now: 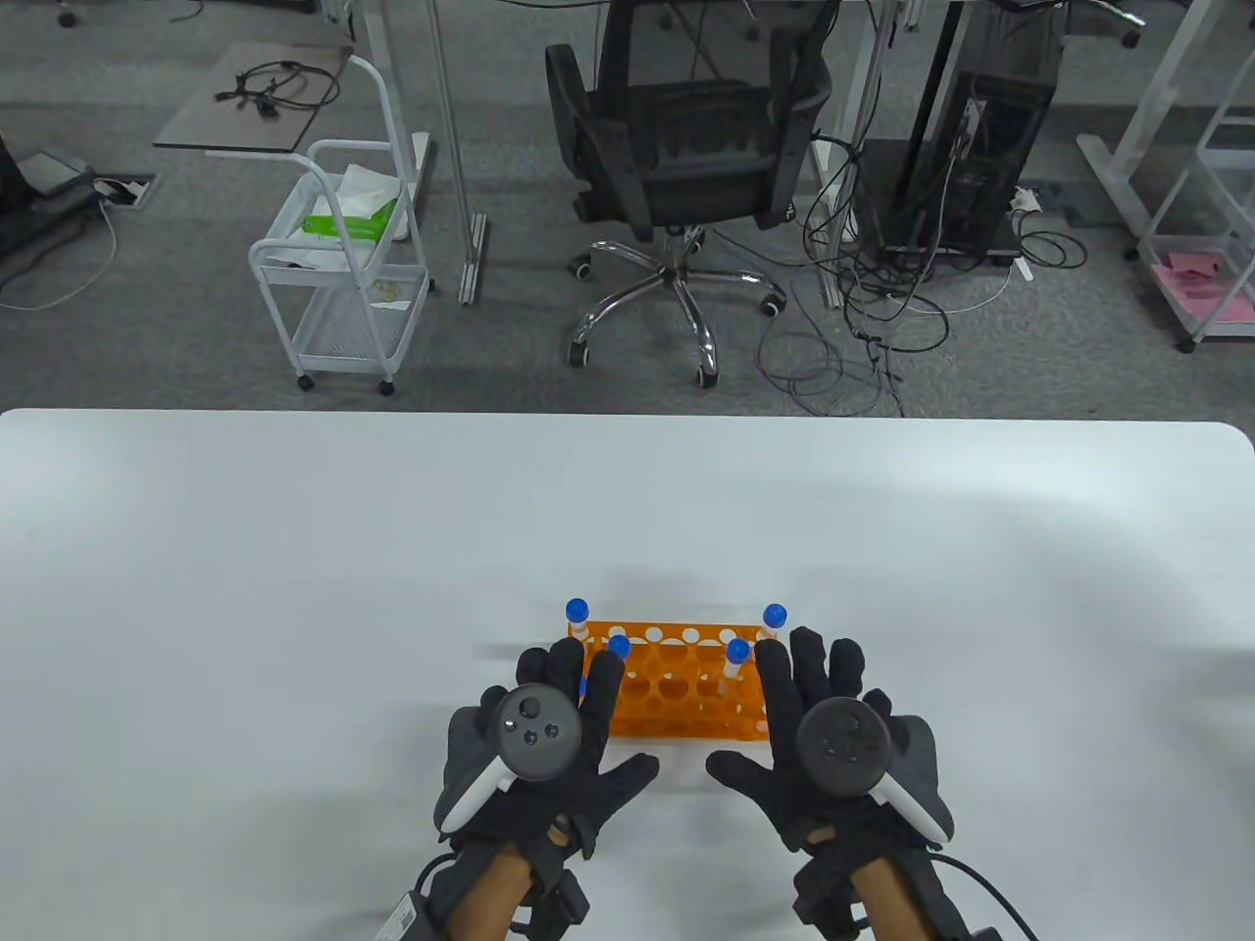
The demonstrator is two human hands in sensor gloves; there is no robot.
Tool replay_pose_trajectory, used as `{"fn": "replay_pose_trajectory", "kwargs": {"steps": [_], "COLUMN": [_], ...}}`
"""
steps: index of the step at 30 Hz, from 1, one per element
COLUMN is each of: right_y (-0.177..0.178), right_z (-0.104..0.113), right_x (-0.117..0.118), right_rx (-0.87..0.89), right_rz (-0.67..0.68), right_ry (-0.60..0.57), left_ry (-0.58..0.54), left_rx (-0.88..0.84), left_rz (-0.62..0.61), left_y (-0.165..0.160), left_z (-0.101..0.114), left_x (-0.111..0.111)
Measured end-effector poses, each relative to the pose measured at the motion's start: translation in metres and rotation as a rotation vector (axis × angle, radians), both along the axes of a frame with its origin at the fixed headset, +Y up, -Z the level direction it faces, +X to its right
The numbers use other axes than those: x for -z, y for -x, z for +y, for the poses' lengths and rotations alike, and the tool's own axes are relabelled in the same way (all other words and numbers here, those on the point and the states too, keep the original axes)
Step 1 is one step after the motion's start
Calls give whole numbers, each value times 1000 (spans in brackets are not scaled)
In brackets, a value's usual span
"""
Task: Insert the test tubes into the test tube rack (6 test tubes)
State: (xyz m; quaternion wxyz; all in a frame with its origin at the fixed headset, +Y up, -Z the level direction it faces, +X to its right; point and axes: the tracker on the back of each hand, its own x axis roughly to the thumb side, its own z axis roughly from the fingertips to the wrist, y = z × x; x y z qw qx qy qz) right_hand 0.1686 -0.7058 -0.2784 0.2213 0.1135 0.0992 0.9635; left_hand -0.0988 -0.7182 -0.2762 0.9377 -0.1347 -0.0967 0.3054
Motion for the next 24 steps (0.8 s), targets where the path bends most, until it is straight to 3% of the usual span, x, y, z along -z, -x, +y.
{"fn": "replay_pose_trajectory", "kwargs": {"steps": [24], "right_y": [6], "right_z": [-5], "right_x": [-1], "right_rx": [-53], "right_rz": [16], "right_ry": [42], "left_ry": [21], "left_rx": [21], "left_rz": [11], "left_y": [2], "left_z": [-1], "left_x": [-2]}}
